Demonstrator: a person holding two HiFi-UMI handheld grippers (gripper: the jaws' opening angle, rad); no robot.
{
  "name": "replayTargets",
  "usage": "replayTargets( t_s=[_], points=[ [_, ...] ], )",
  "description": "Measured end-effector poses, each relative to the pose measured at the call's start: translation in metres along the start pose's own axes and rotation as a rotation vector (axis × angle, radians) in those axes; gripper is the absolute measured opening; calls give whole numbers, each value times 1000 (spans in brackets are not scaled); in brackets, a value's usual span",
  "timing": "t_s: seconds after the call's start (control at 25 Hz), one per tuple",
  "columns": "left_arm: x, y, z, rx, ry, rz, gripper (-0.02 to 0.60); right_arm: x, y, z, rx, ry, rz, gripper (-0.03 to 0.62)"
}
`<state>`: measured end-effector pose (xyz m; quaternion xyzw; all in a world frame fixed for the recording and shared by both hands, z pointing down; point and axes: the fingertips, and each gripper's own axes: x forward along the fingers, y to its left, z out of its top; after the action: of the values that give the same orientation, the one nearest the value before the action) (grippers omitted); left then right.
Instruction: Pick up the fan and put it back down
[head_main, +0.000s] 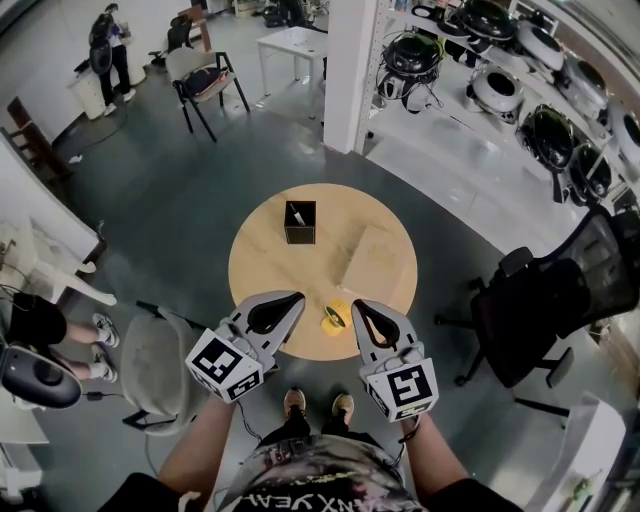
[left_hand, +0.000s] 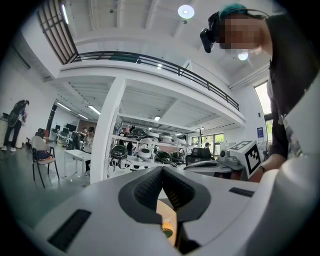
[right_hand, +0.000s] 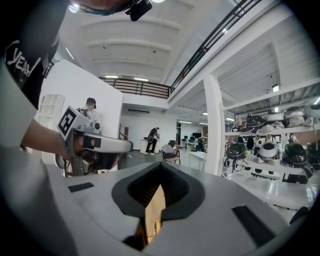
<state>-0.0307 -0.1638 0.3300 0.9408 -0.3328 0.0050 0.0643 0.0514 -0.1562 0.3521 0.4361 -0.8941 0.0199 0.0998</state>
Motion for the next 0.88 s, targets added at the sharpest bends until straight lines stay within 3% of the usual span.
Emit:
replayTargets(
  t_s=[0.88],
  points=[
    [-8,0,-1,0,2,14,17,-1,7,1,-7,6,20,-2]
  ],
)
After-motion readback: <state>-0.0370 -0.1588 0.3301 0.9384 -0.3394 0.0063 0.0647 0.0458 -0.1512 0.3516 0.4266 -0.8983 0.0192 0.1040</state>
